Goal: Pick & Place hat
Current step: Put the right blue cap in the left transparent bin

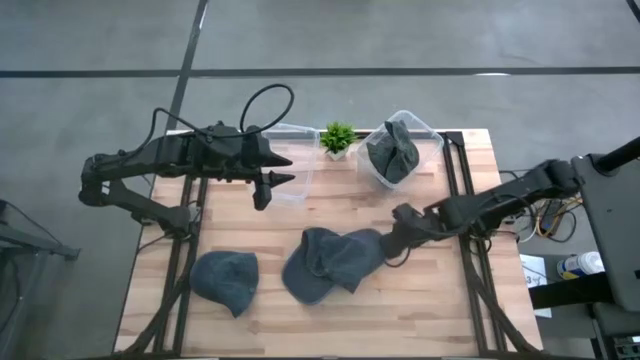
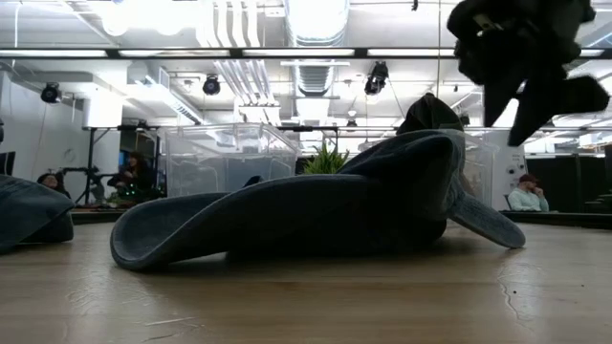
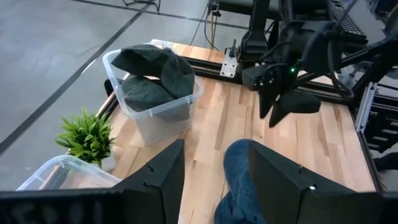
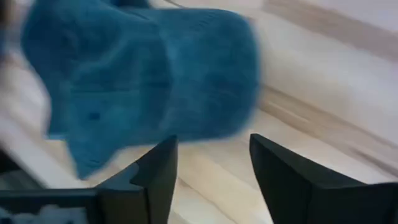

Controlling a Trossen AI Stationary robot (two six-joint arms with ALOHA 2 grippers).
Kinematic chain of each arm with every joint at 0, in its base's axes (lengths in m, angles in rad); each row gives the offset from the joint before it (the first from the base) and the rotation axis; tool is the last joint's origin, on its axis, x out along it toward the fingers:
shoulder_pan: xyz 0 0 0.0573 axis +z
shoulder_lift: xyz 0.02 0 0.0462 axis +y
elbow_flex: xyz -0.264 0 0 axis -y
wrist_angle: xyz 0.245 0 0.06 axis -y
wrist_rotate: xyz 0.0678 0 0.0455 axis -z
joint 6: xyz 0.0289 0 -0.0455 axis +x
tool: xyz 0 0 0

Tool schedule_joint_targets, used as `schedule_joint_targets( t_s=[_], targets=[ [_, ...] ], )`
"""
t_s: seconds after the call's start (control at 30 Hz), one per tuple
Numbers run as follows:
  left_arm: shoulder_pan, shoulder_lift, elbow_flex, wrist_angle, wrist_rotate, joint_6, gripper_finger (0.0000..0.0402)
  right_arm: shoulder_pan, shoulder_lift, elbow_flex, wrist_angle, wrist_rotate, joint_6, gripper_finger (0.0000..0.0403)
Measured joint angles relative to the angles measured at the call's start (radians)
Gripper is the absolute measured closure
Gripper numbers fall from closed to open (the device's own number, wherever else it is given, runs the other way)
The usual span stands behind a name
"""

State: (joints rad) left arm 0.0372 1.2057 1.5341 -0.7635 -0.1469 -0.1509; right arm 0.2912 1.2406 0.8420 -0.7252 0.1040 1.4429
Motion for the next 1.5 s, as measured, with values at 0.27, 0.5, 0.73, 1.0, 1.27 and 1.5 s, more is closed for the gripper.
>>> schedule_joint_targets(
  t_s=[0.27,0.5,0.73,1.0,1.27,1.5],
  targets=[
    [0.000,0.000,0.000,0.000,0.001,-0.001,0.0234,-0.001,-0.091,-0.237,0.262,0.003,0.051,0.0133],
    [-0.001,0.002,0.000,0.004,0.001,-0.010,0.0234,-0.001,-0.106,-0.361,0.443,0.005,0.014,0.0071],
    [-0.001,0.002,-0.002,0.043,-0.010,-0.047,0.0234,-0.001,-0.078,-0.489,0.671,0.057,-0.032,0.0056],
    [-0.001,0.002,-0.002,0.138,-0.011,-0.062,0.0234,-0.003,-0.080,-0.648,1.011,0.105,-0.036,0.0068],
    [-0.001,0.002,-0.002,0.198,-0.011,-0.062,0.0234,-0.003,-0.063,-0.676,1.064,0.106,-0.036,0.0074],
    [-0.001,0.003,-0.002,0.231,-0.011,-0.061,0.0234,-0.003,-0.035,-0.646,1.084,0.102,-0.070,0.0074]
  ],
)
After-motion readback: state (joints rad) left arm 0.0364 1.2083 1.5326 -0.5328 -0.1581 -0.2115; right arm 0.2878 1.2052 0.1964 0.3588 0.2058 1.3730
